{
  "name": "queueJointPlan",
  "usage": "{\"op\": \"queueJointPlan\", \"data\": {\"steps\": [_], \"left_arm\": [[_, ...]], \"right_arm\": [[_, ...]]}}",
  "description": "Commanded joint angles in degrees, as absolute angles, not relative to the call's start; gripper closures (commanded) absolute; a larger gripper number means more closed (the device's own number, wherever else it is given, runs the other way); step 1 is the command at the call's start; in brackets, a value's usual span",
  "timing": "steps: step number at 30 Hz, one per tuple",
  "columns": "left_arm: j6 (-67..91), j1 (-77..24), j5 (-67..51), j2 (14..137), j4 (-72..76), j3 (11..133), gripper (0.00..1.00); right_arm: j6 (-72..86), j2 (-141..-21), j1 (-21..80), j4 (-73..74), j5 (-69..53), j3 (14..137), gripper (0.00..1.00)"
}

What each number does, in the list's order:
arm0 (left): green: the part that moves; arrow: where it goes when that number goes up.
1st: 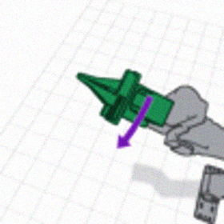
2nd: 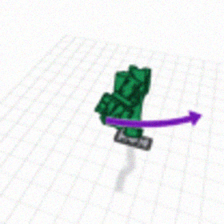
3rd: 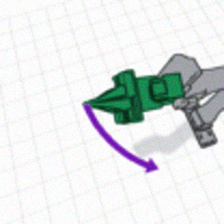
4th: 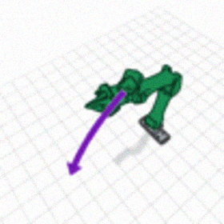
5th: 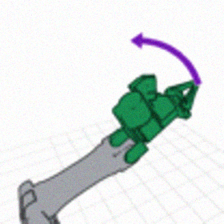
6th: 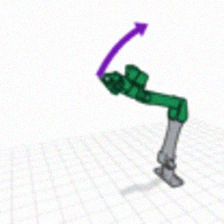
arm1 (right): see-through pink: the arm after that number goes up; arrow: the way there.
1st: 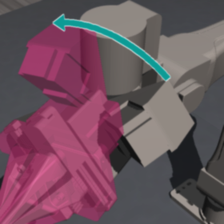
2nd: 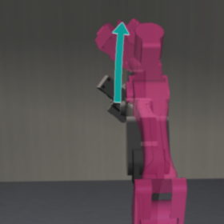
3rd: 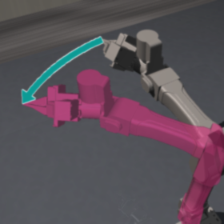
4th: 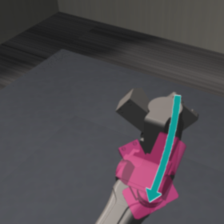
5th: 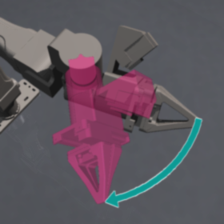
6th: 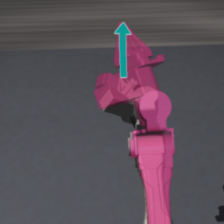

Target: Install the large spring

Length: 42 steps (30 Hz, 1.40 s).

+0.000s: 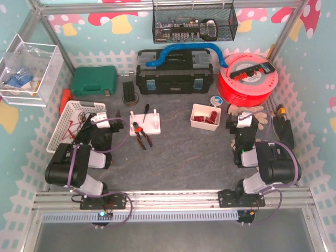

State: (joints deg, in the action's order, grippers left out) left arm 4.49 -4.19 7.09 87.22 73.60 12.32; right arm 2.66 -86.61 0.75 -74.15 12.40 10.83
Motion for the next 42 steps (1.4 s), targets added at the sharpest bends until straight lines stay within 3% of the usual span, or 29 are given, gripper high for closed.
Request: {"op": "queueJointPlan", "data": {"steps": [1, 11, 16, 22, 25, 30, 32, 35, 39, 42], "left_arm": [[4.6, -4.0, 6.8, 87.5, 74.6, 12.4, 0.01], [4.7, -3.9, 6.8, 87.5, 74.8, 12.3, 0.01], [3.9, -4.4, 7.1, 85.5, 72.8, 12.8, 0.01], [5.0, -7.7, 7.5, 74.1, 43.4, 23.8, 0.01], [10.5, -8.6, 7.7, 71.0, 24.0, 33.9, 0.01], [27.4, -8.7, 7.4, 67.7, 6.6, 43.3, 0.01], [32.1, -8.2, 3.2, 66.7, 2.0, 44.8, 0.01], [31.8, -6.7, -11.2, 66.0, 2.4, 44.2, 0.01], [33.0, -5.5, -29.1, 68.7, 3.8, 44.2, 0.01], [32.7, -7.2, -31.5, 71.6, 2.2, 44.8, 0.01]], "right_arm": [[2.9, -86.6, 0.9, -76.0, 12.4, 10.9, 0.01], [3.0, -85.9, 1.0, -76.0, 13.6, 10.9, 0.01], [2.9, -78.2, 1.5, -64.9, 12.5, 12.8, 0.01], [8.5, -68.5, 1.5, -44.7, 5.1, 21.0, 0.01], [15.8, -65.5, 1.5, -32.3, 2.5, 28.1, 0.01], [29.1, -64.1, 1.4, -9.3, 4.2, 40.6, 0.01], [35.7, -62.5, 0.8, -8.5, 1.8, 39.4, 0.01], [35.7, -61.7, 0.4, -11.7, -11.8, 38.8, 0.01], [39.5, -62.9, 1.5, -8.3, -20.4, 40.3, 0.01], [38.8, -63.5, 5.2, -4.7, -20.2, 41.3, 0.01]]}}
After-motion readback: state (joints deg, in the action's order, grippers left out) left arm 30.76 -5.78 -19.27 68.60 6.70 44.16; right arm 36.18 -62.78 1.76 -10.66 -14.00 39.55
